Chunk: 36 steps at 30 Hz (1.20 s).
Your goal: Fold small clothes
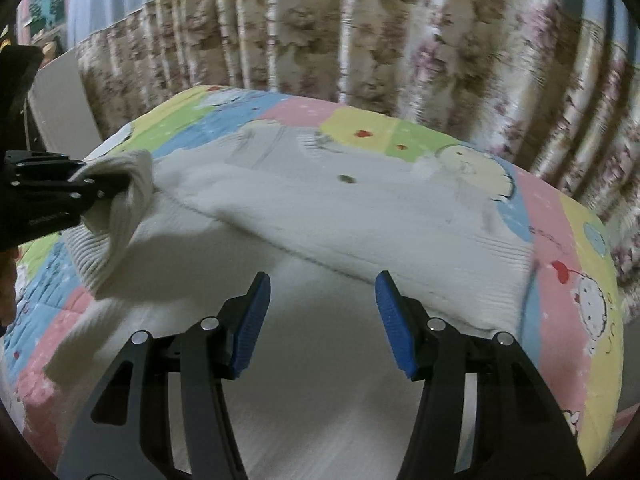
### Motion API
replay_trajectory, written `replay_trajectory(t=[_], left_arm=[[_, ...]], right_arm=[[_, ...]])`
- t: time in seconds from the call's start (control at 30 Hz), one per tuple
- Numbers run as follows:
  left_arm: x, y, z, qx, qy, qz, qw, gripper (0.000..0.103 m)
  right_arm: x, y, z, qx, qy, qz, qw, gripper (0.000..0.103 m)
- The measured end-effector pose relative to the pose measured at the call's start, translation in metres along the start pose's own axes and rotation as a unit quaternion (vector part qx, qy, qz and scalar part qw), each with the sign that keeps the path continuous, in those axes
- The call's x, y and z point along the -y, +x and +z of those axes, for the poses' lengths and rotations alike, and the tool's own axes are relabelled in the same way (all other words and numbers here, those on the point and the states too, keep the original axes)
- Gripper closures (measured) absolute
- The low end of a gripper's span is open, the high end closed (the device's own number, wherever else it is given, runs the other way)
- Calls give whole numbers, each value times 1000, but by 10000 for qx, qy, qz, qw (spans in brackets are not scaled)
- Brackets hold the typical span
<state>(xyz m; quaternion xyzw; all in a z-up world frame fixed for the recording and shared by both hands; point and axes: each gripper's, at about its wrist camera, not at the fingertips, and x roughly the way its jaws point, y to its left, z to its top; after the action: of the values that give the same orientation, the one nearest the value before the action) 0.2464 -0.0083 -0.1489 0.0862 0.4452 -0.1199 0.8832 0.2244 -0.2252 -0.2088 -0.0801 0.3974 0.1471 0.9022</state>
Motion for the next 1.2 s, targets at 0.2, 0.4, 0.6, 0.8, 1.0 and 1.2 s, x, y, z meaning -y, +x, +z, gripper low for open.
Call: replay_trajectory(t=[0.2, 0.4, 0.6, 0.8, 1.0, 1.2], left_arm=[[41, 35, 22, -183, 443, -248, 9985, 89], [70, 66, 34, -447, 550, -600, 9957, 80], [64, 53, 37, -174, 513, -610, 9967, 20], [32, 2, 42, 251, 538, -201, 9980, 11], [-22, -7, 15, 120, 327, 565, 9978, 11], [-80, 1, -16, -292, -479, 573, 9968, 11]], right_arm=[[34, 9, -7, -84, 318, -203, 9993, 47], [56, 15, -14, -171, 536, -302, 9980, 47], [64, 21, -19, -257, 626, -280, 9973, 47], [60, 19, -12, -133, 753, 7, 9971, 47], [41, 39, 19, -313, 656, 492, 9961, 46], [26, 80, 34, -971, 409, 384, 9937, 54]])
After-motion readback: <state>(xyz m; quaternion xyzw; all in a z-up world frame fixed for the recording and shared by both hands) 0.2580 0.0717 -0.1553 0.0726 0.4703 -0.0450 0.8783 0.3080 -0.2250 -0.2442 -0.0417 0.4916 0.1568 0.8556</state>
